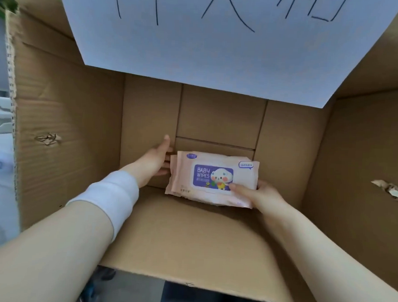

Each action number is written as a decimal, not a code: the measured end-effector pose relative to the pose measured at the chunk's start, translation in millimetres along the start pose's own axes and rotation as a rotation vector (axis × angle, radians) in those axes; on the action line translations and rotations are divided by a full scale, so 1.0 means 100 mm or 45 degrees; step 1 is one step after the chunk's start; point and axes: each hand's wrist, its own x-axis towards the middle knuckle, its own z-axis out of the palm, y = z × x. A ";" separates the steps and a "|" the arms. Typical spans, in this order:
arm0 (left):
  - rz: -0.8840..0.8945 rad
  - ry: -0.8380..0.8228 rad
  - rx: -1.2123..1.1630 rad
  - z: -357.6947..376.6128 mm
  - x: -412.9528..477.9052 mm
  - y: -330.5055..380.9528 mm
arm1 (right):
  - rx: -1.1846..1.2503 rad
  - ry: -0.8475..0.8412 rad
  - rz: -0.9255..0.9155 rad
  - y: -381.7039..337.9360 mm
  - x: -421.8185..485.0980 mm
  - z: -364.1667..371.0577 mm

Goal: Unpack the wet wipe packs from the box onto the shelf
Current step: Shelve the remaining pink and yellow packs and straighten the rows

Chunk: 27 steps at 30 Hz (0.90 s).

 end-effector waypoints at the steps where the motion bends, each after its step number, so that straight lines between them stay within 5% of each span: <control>1: -0.012 -0.013 -0.006 -0.02 0.00 -0.01 | 0.084 0.016 -0.019 -0.04 -0.02 -0.05; 8: 0.068 -0.044 0.286 0.16 0.06 -0.18 | 0.716 0.143 -0.321 -0.39 -0.06 -0.37; 15: 0.187 0.010 0.546 0.27 0.08 -0.16 | 0.568 0.247 -0.380 -0.51 0.01 -0.45; 20: 0.154 -0.181 0.374 0.20 0.08 -0.14 | 0.650 0.233 -0.318 -0.44 0.06 -0.39; 27: 0.237 -0.178 0.367 0.29 -0.05 -0.11 | 0.645 0.254 -0.307 -0.44 -0.06 -0.40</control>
